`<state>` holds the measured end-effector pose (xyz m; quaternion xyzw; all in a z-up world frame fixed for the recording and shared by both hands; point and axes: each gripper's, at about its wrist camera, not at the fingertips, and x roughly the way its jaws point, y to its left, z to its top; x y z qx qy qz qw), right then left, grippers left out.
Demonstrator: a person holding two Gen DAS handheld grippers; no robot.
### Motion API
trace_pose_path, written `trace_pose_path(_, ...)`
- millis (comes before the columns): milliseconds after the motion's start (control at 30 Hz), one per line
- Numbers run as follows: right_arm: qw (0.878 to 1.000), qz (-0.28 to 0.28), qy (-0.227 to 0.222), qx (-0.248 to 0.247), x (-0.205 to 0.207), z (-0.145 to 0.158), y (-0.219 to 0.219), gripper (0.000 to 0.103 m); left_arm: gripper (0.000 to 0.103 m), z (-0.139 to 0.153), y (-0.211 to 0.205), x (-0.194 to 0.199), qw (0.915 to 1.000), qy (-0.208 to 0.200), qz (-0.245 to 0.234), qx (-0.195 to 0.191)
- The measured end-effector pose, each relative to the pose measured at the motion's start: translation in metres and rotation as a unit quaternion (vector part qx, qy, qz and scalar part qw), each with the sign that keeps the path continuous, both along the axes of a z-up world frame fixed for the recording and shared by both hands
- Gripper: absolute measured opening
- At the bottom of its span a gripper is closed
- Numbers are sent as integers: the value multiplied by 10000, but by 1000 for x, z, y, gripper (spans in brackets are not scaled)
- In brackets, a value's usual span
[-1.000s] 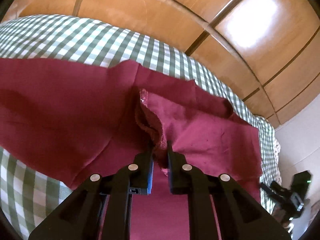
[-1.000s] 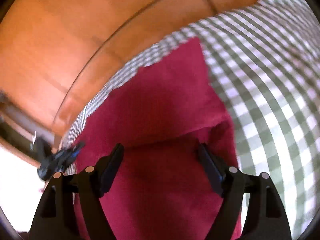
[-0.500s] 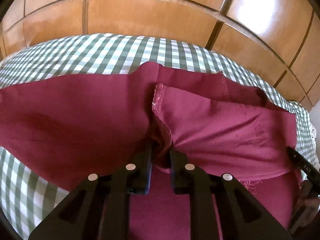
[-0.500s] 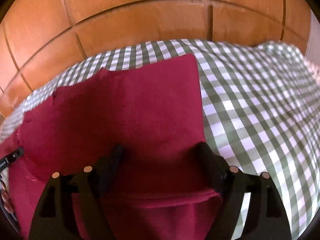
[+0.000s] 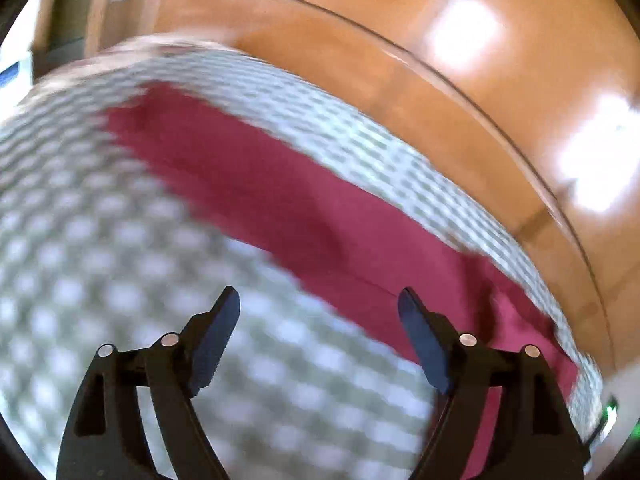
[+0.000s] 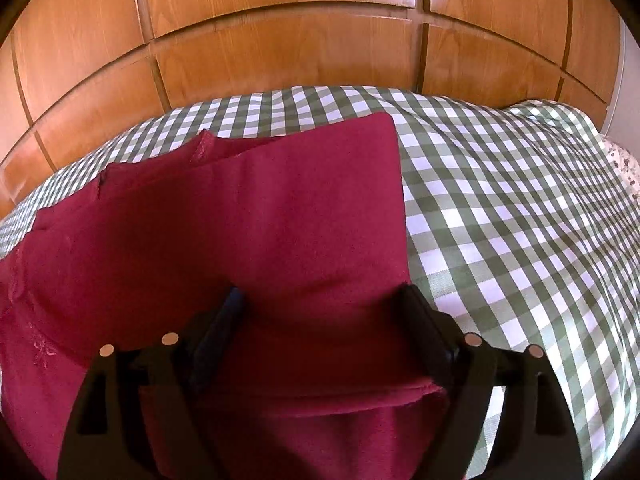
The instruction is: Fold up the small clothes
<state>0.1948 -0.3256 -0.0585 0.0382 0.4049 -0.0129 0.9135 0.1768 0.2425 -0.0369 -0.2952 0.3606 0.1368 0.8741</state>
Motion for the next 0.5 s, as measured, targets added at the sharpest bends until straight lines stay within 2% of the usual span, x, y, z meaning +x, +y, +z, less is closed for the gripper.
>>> trace_pose_path(67,10000,-35,-5,-68,0,0,1,85,68,-5,47,-11,9985,68,463,-279)
trace_pose_path(100,9998,-140,30,-145,0,-1,1,93,67,-9,68,-16,9964,88,693,-487)
trace_pose_path(133,9996,-223,99,-125,1,-3,-1,97,60,-13,87,-20,9932,45,912,-722)
trace_pose_path(167,9996,-248,141,-4,2,-4,-5,99,53,-17,109,-24,9886,-46,1107,-1023)
trace_pose_path(233,9995,-273,133,119,2,-5,-9,99,47,-22,139,-22,9822,-123,1273,-1378)
trace_pose_path(333,9995,-283,150,23,3,-4,-7,99,47,-22,162,-7,9797,-86,1393,-1439)
trace_pose_path(500,9994,-310,136,-43,2,-3,-7,100,47,-22,186,19,9816,115,1571,-1083)
